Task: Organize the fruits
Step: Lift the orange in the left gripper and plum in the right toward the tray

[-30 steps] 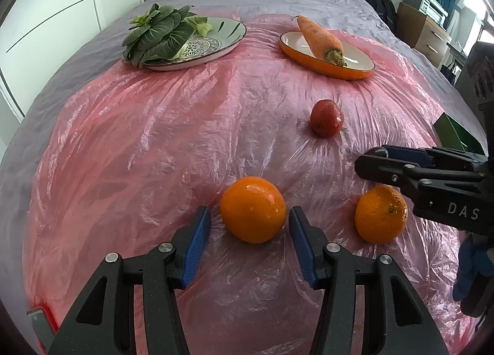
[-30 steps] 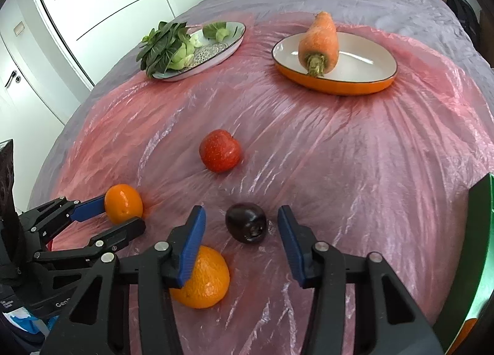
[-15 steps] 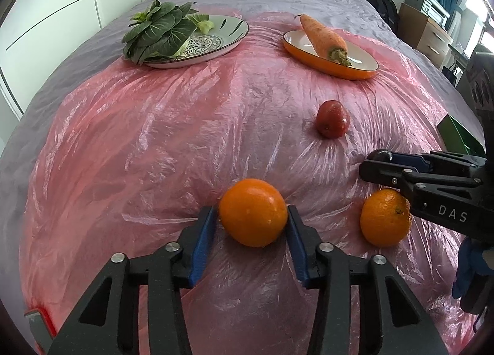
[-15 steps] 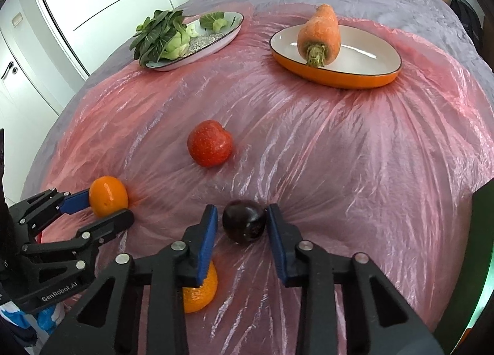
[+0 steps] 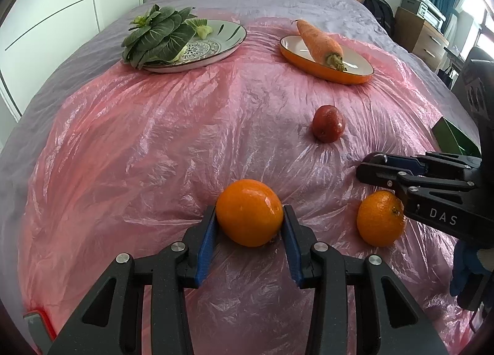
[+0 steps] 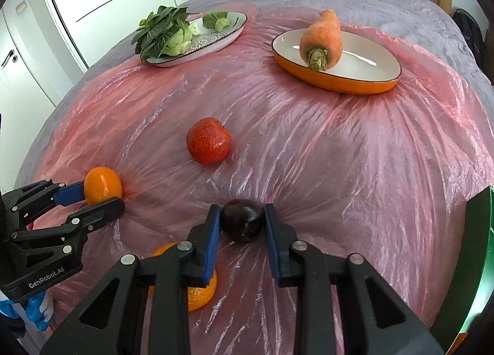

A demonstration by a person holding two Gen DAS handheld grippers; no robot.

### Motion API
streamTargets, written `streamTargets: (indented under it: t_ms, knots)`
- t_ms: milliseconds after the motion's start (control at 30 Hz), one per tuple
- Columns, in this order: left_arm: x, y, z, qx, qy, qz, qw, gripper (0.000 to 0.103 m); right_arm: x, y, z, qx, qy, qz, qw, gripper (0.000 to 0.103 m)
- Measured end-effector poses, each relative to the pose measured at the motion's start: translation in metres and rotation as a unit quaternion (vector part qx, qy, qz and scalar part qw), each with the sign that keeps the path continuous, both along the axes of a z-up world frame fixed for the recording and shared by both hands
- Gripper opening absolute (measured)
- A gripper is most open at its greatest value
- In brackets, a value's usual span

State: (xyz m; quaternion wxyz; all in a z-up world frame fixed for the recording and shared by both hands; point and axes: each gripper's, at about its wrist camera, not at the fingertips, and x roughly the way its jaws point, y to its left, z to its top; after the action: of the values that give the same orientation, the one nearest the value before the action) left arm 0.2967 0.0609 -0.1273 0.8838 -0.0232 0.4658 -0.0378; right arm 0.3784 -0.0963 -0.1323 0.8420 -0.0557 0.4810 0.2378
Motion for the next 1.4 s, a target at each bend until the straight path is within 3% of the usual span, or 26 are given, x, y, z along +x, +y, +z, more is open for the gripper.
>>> streamTargets:
  t_ms: [1400]
  knots:
    - [-0.023,-0.002,0.022,0.001,-0.018,0.008,0.9998,0.035,-0.024,-0.025,0.034,0.061,-0.007,-0.037,0.997,0.017]
